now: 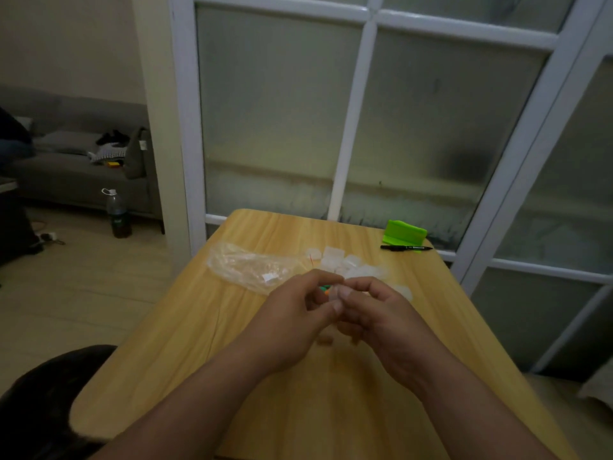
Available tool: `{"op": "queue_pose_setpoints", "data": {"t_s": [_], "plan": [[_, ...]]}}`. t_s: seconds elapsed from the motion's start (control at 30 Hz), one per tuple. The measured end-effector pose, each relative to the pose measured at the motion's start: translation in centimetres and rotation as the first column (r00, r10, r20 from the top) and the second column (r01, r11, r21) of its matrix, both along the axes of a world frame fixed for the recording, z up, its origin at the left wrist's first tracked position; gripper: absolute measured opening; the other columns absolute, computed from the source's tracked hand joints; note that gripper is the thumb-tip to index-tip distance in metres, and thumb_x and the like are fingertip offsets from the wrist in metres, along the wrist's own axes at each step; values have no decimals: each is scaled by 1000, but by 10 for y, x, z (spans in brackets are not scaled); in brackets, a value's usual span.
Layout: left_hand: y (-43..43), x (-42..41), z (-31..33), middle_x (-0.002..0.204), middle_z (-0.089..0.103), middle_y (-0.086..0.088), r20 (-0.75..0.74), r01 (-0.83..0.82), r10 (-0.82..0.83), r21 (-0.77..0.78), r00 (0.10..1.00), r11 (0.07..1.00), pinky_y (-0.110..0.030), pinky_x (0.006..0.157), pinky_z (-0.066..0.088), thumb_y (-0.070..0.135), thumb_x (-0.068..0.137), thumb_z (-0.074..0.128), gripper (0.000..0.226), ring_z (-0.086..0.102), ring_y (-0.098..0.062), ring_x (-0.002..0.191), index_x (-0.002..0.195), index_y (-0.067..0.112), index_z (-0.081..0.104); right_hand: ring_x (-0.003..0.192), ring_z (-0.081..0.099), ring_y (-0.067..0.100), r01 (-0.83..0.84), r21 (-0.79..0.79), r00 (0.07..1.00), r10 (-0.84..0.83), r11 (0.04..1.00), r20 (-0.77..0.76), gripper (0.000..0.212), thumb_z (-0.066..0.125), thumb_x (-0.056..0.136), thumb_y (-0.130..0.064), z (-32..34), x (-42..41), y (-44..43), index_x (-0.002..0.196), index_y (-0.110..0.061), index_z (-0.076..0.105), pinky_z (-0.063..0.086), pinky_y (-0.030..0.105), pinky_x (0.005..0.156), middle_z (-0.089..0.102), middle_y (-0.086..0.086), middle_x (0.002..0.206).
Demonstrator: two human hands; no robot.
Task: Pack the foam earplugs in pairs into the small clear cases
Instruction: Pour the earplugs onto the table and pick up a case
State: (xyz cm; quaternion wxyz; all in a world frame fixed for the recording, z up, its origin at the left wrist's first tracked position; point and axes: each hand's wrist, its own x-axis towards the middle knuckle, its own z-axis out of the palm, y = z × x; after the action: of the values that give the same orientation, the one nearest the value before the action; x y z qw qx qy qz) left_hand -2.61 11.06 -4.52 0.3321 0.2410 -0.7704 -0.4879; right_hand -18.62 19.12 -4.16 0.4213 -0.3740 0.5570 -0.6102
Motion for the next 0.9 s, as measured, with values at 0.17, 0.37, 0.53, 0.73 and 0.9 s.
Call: {"op": "queue_pose_setpoints", "data": {"t_s": [0.17, 0.37, 0.53, 0.73, 0.9], "plan": [[-9, 1, 4, 101, 74, -8, -13, 42, -41, 76, 999, 996, -46, 79, 66, 27, 103, 67, 25, 78, -23, 87, 127, 35, 70, 101, 78, 33, 41, 13, 992, -39, 999, -119, 21, 74, 98, -24, 5, 1, -6, 112, -9, 71, 59, 53, 95, 81, 14, 103], [-3, 9, 12, 97, 77, -11, -19, 63, -61, 151, 998, 986, -41, 83, 65, 24, 105, 63, 27, 78, -25, 88, 130, 32, 69, 91, 77, 25, 50, 10, 984, -48, 999, -172, 19, 76, 95, -25, 10, 5, -3, 108, -11, 74, 59, 43, 87, 81, 9, 95], [3, 18, 16, 94, 77, -14, -52, 84, -72, 272, 996, 959, -28, 75, 62, 19, 102, 67, 28, 78, -27, 90, 130, 24, 69, 79, 69, 14, 25, 5, 979, -23, 1000, -203, 21, 78, 93, -21, 11, 9, 2, 104, -4, 71, 51, 28, 69, 78, 4, 85], [5, 23, 13, 96, 77, -21, -48, 89, -77, 353, 996, 931, -32, 79, 62, 10, 100, 68, 22, 78, -32, 93, 119, 19, 73, 79, 70, 10, 1, 18, 963, 4, 1000, -270, 21, 78, 92, -21, 9, 14, 7, 100, -2, 71, 54, 24, 66, 77, 1, 84], [9, 23, 11, 90, 75, -19, -48, 76, -61, 405, 997, 911, -31, 74, 61, 8, 96, 70, 17, 75, -27, 82, 111, 14, 74, 72, 71, 14, 3, 25, 974, 3, 1000, -227, 16, 75, 93, -10, 4, 17, 9, 98, 4, 68, 57, 22, 63, 74, 4, 76]]}}
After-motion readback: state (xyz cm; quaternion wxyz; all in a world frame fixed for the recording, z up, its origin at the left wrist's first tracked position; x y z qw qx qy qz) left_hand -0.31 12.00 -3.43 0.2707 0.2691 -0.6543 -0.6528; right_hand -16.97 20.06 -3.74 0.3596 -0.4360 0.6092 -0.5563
